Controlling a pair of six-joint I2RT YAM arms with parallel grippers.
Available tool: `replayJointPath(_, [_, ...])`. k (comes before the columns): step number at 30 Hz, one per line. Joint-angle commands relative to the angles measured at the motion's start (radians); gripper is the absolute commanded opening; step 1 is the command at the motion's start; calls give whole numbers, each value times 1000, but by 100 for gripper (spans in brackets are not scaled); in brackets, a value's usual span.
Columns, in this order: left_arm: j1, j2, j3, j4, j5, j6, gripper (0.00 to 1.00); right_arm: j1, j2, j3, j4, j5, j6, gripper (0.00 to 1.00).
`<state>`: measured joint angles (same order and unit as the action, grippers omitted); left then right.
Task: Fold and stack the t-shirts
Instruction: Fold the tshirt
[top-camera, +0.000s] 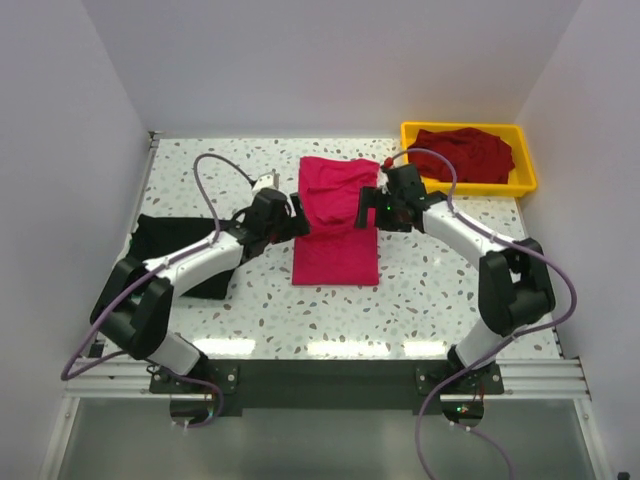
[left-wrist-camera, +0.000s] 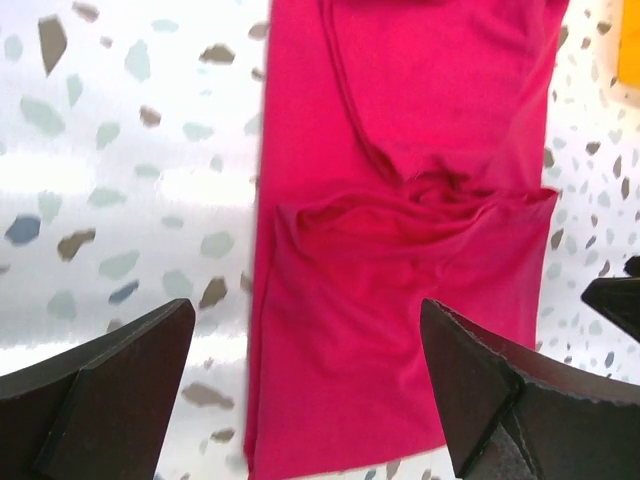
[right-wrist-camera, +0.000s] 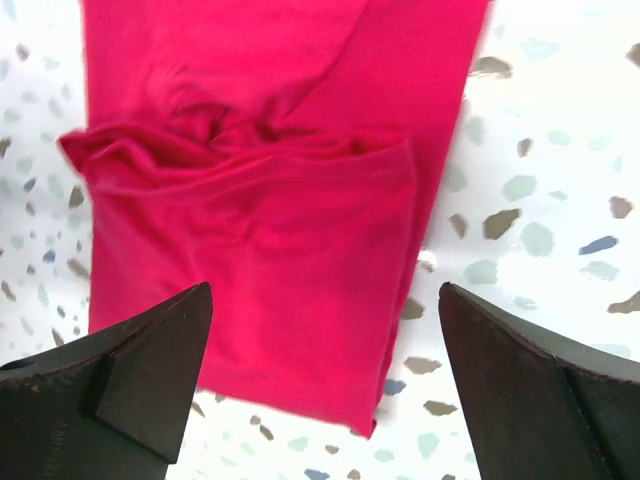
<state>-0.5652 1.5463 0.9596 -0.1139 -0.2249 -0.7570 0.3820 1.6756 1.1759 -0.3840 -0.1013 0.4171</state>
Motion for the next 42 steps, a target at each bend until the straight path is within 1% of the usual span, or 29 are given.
replayJointPath(1, [1,-86,-102,3,44,-22,100,76,-63,-24,17,6,-81,99])
replayJointPath(2, [1,-135,-158,2,47,-47,100,102,-50,-22,11,75,-121,99])
replayJointPath(3, [1,-161,-186,0,51,-54,100,150,-39,-16,5,119,-141,99])
replayJointPath(4, [1,-187,-235,-3,56,-62,100,170,-18,11,-19,153,-162,99])
replayJointPath(6, [-1,-259,-268,-33,41,-73,100,208,51,48,-39,228,-198,99])
replayJointPath(8, [-1,-314,-294,-93,18,-87,100,224,90,93,-41,250,-231,99])
replayJointPath(13, [1,-390,-358,-136,-13,-107,100,281,220,206,5,408,-253,99])
replayJointPath(15, [1,-403,-370,-148,-5,-111,100,282,260,257,-1,468,-216,99])
replayJointPath(17, [1,-417,-386,-153,-5,-125,100,282,312,316,7,572,-164,99])
replayJointPath(19, [1,-423,-395,-153,-8,-128,100,281,335,349,52,650,-137,99])
replayJointPath(21, [1,-425,-398,-155,-8,-128,100,272,364,378,51,660,-72,99])
replayJointPath(23, [1,-419,-398,-155,-5,-128,100,259,403,431,33,646,0,99])
replayJointPath(26, [1,-411,-398,-145,1,-127,100,229,430,508,-38,592,40,99])
replayJointPath(29, [1,-397,-401,-107,35,-113,100,212,382,472,-36,548,26,99])
replayJointPath(30, [1,-391,-404,-96,50,-113,100,201,313,446,-33,519,25,99])
replayJointPath(32, [-1,-362,-403,-49,71,-108,100,184,225,335,-18,461,41,99])
replayJointPath(33, [-1,-351,-403,-26,108,-105,100,155,134,288,-12,371,58,99])
replayJointPath(34, [-1,-339,-401,-4,130,-101,100,138,78,178,11,318,74,99])
replayJointPath(36, [-9,-296,-394,46,163,-94,100,86,-8,57,40,194,109,99])
replayJointPath(37, [-13,-281,-380,55,165,-96,100,74,-93,-55,49,108,117,99])
replayJointPath(39, [-33,-230,-364,69,170,-93,100,63,-164,-151,50,65,130,99])
replayJointPath(40, [-39,-213,-351,75,174,-88,100,63,-219,-233,43,49,132,99])
replayJointPath(41, [-51,-183,-345,85,174,-87,100,63,-244,-269,45,1,140,99])
replayJointPath(42, [-58,-169,-340,91,176,-87,98,58,-263,-298,37,-11,150,99])
